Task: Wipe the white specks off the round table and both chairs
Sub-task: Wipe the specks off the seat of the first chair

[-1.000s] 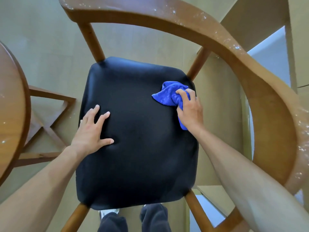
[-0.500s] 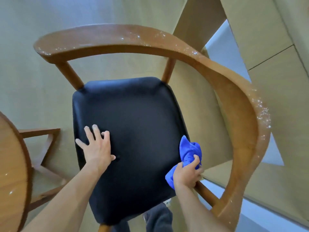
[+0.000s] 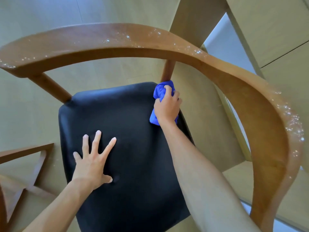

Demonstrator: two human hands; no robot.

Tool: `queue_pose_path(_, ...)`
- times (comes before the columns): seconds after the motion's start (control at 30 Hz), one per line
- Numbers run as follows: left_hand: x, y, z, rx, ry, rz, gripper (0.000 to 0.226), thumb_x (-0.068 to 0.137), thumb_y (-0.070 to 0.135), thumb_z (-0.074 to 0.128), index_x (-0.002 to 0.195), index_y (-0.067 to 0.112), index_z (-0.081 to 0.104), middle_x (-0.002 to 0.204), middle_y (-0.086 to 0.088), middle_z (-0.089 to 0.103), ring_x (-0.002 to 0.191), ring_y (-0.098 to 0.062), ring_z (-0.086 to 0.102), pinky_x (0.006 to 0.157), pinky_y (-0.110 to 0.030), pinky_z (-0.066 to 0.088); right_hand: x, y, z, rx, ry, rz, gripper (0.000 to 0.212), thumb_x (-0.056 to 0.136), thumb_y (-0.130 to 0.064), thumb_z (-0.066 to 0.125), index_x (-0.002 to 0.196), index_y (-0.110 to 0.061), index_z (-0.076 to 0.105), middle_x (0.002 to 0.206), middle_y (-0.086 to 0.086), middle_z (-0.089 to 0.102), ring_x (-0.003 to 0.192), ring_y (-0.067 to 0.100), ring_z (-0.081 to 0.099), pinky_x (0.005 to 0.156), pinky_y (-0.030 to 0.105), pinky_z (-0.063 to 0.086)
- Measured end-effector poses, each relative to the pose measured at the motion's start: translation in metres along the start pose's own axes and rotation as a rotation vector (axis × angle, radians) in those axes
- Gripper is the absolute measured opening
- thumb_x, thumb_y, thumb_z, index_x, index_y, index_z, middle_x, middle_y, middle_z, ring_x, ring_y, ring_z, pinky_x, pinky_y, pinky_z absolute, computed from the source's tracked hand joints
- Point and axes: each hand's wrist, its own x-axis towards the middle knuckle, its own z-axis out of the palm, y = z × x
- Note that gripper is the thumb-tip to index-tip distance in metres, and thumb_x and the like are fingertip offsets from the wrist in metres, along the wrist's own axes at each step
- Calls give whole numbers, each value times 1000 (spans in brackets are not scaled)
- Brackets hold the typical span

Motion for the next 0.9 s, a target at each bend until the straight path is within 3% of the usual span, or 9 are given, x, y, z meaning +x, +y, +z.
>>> queue_pose_path(0.07,-1,0,0,-11,-9,-3,131,65,59,76,142,42,-28,147,-6,-40,137,-43,-28,109,-58,28,6,5,1,-61,-8,-35,51,89,-15,52,139,-21,42,139,12,41,113,35,44,74,36,40)
queue_pose_path(0.17,-3,0,-3,-25,-11,0,130,65,59,77,143,43,-25,147,-5,-40,138,-43,-28,109,-60,27,0,27,-11,-67,-40,0,52,90,-17,52,140,-23,41,139,11,41,114,37,45,79,38,42)
queue_pose_path(0.27,-5,1,-7,-35,-25,-1,129,65,59,77,144,43,-24,147,-5,-40,138,-43,-28,109,-60,26,-29,73,-29,11,-29,236,50,88,-19,54,137,-24,43,136,11,48,116,39,49,88,40,43)
queue_pose_path(0.4,-4,1,-9,-38,-27,0,129,66,58,76,144,41,-24,148,-7,-40,138,-44,-28,109,-61,25,-103,143,-52,72,-39,569,39,86,-18,52,125,-23,49,122,9,59,102,34,59,87,41,49)
queue_pose_path(0.5,-4,0,-8,-24,-17,2,129,67,59,75,144,39,-27,147,-9,-41,137,-45,-28,108,-59,27,-99,137,-47,94,11,634,36,85,-14,51,121,-19,52,119,10,59,98,35,59,85,42,50)
queue_pose_path(0.63,-3,1,-4,-4,-18,-1,132,69,60,73,133,35,-40,146,-10,-43,136,-46,-29,108,-58,27,-43,83,-26,82,55,450,47,89,-12,52,136,-16,46,132,14,52,112,38,52,88,39,42)
queue_pose_path(0.77,-2,0,-3,-15,-28,-8,131,70,57,74,136,37,-38,144,-9,-45,136,-45,-31,110,-60,25,-1,7,-4,27,37,97,50,89,-13,53,138,-16,44,137,13,45,114,37,47,86,38,41)
queue_pose_path(0.83,-2,0,-4,-21,-37,-10,129,70,55,75,141,41,-31,145,-8,-45,136,-45,-31,110,-61,23,-20,-24,13,-21,-34,-164,52,84,-11,58,134,-17,50,131,12,49,103,36,50,81,40,46)
queue_pose_path(0.9,-4,0,-6,-26,-44,-12,128,69,54,76,142,41,-28,145,-8,-45,136,-45,-31,110,-61,23,-56,-38,27,-86,-81,-496,54,68,-9,70,122,-17,61,117,11,59,81,34,53,64,38,50)
